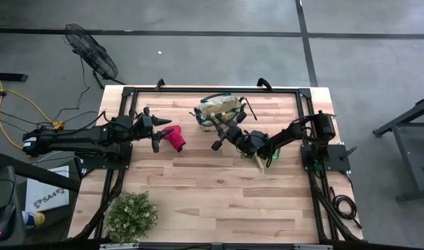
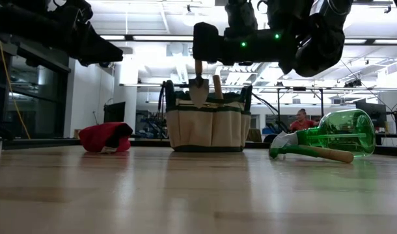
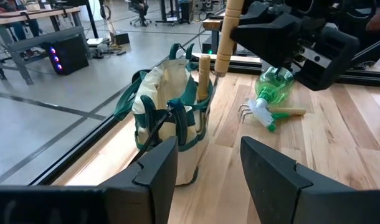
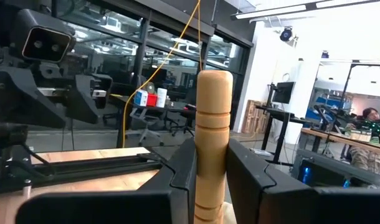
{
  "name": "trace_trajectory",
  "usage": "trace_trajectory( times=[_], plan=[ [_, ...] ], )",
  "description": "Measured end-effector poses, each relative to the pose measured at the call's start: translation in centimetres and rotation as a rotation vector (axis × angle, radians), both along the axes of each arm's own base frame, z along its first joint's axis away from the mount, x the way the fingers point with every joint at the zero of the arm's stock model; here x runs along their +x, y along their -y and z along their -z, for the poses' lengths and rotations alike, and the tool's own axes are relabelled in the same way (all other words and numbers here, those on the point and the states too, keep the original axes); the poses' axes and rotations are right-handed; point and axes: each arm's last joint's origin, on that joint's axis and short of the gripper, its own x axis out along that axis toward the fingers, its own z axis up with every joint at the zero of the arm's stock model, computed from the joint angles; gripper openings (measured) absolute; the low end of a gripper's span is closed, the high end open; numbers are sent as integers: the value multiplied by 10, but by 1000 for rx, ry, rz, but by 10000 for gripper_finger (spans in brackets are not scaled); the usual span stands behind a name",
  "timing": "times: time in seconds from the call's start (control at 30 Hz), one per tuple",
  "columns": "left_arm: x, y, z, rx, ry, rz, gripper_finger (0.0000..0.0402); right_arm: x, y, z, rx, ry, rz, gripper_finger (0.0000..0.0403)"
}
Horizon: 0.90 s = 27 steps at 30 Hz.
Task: Pick & Place Garden tools in Gardening bag
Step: Put the brown trowel into the gardening bag
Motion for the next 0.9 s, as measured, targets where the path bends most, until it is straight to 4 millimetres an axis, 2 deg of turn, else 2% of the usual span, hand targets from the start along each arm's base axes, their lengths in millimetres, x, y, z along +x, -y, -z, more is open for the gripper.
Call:
trace_trajectory(
  times=[0.37,0.53,0.9],
  plan=[
    [0,0,0,-2,-3,0,171,0,2,0,-16,-8,12,51],
    [0,0,0,-4,-2,-1,171,2,9,8,37,-63,7,51],
    [0,0,0,-8,-2,5,171,4,27,14,144,-36,-57,51]
  ],
)
